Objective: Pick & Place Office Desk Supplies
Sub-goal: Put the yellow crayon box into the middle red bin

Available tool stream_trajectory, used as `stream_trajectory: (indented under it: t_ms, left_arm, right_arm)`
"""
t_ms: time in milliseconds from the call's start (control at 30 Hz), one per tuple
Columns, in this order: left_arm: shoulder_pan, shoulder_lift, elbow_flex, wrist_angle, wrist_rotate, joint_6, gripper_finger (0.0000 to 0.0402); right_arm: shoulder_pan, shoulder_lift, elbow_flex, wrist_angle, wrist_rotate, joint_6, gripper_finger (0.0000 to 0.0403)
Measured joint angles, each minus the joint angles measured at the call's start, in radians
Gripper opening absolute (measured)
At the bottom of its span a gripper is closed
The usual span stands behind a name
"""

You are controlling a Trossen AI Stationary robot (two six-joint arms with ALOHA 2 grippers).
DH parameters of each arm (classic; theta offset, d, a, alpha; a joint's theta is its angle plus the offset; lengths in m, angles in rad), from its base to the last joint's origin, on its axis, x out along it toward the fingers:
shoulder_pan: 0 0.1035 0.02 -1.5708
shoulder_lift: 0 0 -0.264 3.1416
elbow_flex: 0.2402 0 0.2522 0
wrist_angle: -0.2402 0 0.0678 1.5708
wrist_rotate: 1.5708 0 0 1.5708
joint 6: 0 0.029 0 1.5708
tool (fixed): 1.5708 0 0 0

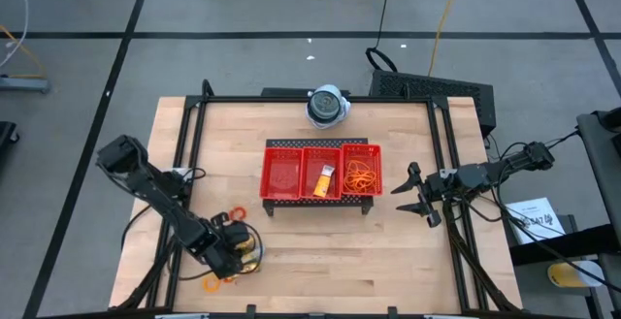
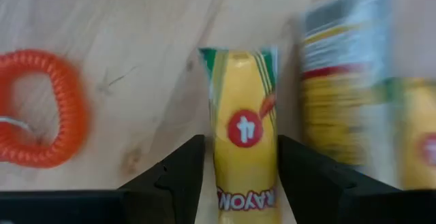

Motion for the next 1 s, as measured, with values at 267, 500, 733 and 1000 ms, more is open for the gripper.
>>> stream_trajectory:
  t_ms: [267, 500, 733, 1000]
  left_arm:
    - [0.008, 0.034, 0.005, -0.03, -0.004, 0.006, 0.0188]
    - [0.018, -0.012, -0.003, -0.04, 0.001, 0.03, 0.0149]
    - [0.027, -0.045, -0.003, -0.034, 0.024, 0.047, 0.0084]
    - [0.067, -0.129, -0.002, 0.012, 0.047, 0.034, 0.0111]
  right_arm:
    - [0.0, 0.0, 0.0, 0.0, 0.0, 0.0, 0.0206]
    - [0.0, 0.0, 0.0, 0.001, 0.0, 0.0, 0.0206]
    - [0.0, 0.0, 0.0, 0.003, 0.0, 0.0, 0.0206]
    - [0.0, 0.0, 0.0, 0.005, 0.0, 0.0, 0.0206]
